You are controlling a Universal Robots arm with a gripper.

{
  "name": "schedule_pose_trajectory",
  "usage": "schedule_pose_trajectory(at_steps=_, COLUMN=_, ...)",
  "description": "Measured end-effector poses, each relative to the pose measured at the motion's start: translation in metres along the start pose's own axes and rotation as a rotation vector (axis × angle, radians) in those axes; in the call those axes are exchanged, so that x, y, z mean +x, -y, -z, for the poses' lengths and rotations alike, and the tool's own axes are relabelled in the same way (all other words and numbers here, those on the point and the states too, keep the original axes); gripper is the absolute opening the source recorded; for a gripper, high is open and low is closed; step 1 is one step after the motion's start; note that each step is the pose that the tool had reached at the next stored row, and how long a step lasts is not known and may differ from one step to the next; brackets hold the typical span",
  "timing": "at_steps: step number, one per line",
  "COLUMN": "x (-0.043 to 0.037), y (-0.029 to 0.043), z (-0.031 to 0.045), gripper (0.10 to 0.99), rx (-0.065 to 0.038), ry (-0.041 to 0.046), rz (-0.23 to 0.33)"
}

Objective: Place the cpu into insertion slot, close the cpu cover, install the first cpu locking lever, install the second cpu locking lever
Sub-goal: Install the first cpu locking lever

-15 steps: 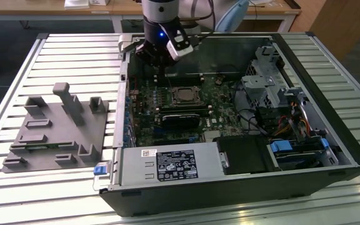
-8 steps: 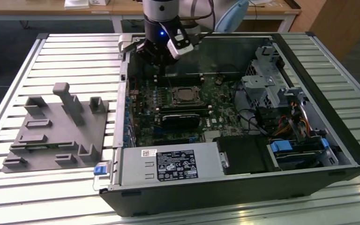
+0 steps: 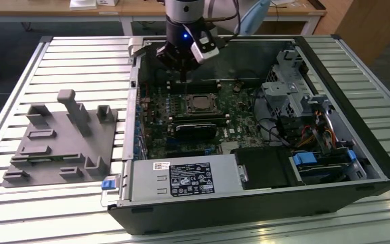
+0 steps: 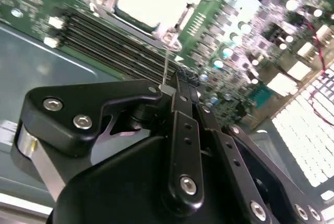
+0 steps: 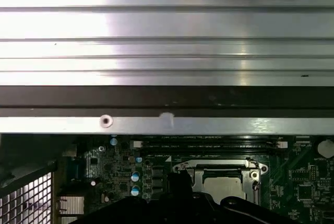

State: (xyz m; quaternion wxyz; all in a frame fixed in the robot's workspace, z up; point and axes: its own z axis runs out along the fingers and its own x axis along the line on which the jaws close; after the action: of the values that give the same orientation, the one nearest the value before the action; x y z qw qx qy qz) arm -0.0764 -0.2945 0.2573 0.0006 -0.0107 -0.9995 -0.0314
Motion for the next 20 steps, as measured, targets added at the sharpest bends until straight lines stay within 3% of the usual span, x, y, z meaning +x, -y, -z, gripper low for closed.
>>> schedule_pose_trajectory(at_steps=5, x=-0.0199, y=-0.0012, z=-0.0007, gripper=0.106, rx=0.000, ry=-0.0021, rz=0.000)
schedule_pose_trajectory(at_steps=10, x=-0.0211, y=-0.0012, z=-0.0010, gripper=0.106, rx=-0.017, ry=-0.0026, rz=0.000)
schedule_pose_trajectory(at_steps=20, x=-0.0290, y=-0.0008, z=-0.0099, gripper=0.106, rx=-0.018, ry=-0.0028, rz=0.004)
